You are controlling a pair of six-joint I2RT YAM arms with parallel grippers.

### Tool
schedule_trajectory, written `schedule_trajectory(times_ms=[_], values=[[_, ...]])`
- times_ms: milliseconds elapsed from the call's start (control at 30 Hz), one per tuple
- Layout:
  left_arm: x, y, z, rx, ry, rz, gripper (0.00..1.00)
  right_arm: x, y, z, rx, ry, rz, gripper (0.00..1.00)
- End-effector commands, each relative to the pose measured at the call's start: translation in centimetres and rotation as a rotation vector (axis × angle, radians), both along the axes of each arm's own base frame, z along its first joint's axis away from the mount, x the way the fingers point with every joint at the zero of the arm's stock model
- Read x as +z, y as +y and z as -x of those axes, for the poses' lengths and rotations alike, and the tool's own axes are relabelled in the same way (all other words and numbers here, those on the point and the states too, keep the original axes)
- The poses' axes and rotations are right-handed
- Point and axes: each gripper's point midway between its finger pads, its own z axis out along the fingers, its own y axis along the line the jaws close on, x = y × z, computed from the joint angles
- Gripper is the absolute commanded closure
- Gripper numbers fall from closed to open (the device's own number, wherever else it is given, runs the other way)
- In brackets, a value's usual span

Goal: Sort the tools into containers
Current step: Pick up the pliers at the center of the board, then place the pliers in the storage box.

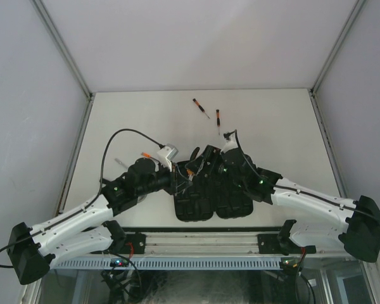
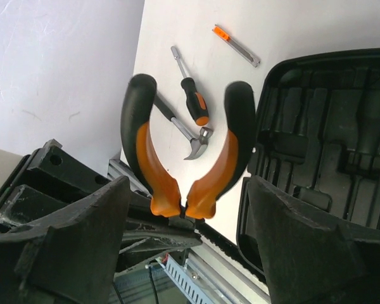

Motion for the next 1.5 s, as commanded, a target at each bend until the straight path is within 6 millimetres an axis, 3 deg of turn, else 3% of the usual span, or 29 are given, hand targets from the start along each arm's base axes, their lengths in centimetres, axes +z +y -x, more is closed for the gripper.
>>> schedule_trajectory(times_ms=[0,233,367,500,633,900,1033,1100,1267,1467], values=[[5.2,-1.4,-0.3,-0.051,-0.112,0.106,1.00,3.5,1.7,-0.4,0.029,-0.064,-0.082,0.29],[4.9,-1.5,0.2,-0.082,-0.107,0.105,1.00,2.7,1.9,-0.6,0.030,-0.054,-0.062,0.43],[4.6,-1.5,0.5,-0.095,-0.102,0.101,1.00,2.5,1.7,-0.7,0.026,-0.055,-0.047,0.58],[4.5,-1.4,0.5,-0.093,-0.102,0.100,0.91,2.6,1.3,-0.8,0.011,-0.063,-0.039,0.76],[4.7,-1.4,0.5,-0.090,-0.103,0.107,0.75,2.9,0.6,-0.9,-0.008,-0.080,-0.023,0.86],[4.9,-1.1,0.6,-0.070,-0.090,0.122,0.59,2.7,-2.6,-1.5,-0.085,-0.105,0.063,0.94],[4.2,-0.5,0.1,-0.022,-0.077,0.097,0.55,2.3,-5.0,-1.7,-0.121,-0.120,0.138,0.95],[3.6,0.1,-0.6,0.031,-0.064,0.064,0.48,1.9,-6.4,-1.7,-0.134,-0.124,0.184,0.95],[2.5,1.7,-1.8,0.144,-0.059,0.006,0.44,0.3,-9.9,-1.4,-0.124,-0.095,0.302,0.95],[0.7,4.3,-3.2,0.312,-0.037,-0.053,0.39,-2.4,-12.6,-0.3,-0.045,-0.029,0.439,0.96]])
